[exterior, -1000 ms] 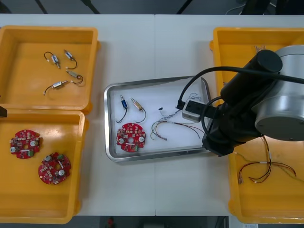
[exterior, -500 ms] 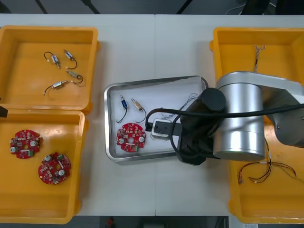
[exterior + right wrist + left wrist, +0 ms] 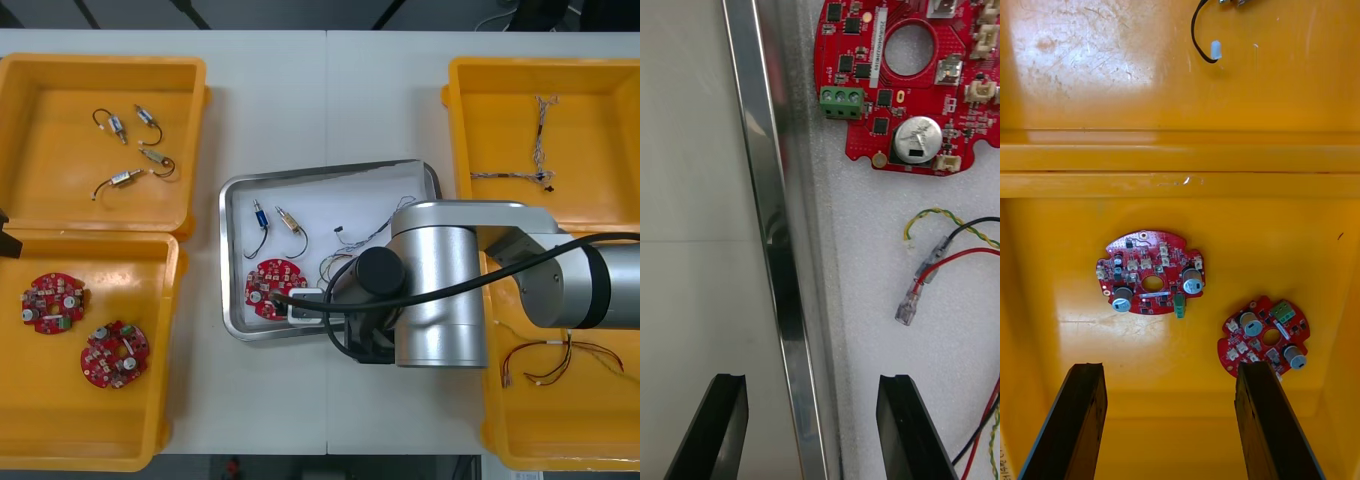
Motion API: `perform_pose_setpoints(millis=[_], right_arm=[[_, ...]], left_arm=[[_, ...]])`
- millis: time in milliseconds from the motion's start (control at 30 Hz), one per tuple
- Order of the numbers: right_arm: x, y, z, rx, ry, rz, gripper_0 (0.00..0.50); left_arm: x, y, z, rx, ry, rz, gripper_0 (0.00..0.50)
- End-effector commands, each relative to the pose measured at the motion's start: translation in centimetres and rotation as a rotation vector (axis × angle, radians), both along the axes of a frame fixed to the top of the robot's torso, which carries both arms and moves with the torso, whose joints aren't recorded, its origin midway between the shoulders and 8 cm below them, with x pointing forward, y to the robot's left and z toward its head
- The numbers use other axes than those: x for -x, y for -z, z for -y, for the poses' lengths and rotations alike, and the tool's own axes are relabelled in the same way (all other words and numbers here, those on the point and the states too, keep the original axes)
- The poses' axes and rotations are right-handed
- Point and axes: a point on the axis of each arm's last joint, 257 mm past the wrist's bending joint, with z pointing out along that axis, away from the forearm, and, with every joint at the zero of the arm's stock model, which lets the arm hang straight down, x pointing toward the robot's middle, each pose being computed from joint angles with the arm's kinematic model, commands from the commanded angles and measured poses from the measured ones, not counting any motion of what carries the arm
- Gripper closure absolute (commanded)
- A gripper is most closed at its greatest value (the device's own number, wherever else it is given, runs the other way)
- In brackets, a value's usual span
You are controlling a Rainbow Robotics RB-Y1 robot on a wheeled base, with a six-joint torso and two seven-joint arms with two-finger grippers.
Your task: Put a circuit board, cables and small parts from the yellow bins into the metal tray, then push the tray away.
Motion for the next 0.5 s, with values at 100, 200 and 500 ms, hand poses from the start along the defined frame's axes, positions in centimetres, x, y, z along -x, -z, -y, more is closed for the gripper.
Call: perform_pose_setpoints(millis=[100,200,500], right_arm=[[0.3,0.4,-2.4,0.006,-0.075,0.029,0.0],[0.2,0.9,-2.8,0.011,-0.082,0.037,0.0],[0.1,2.2,-3.5,0.028,-0.079,0.034,0.0]], left_arm=[[0.6,-0.1,-0.5,-0.02,-0.028,-0.011,0.0],[0.6,-0.1,-0.5,-0.02,-0.028,-0.011,0.0],[0.6,-0.1,-0.5,-0.02,-0.028,-0.011,0.0]])
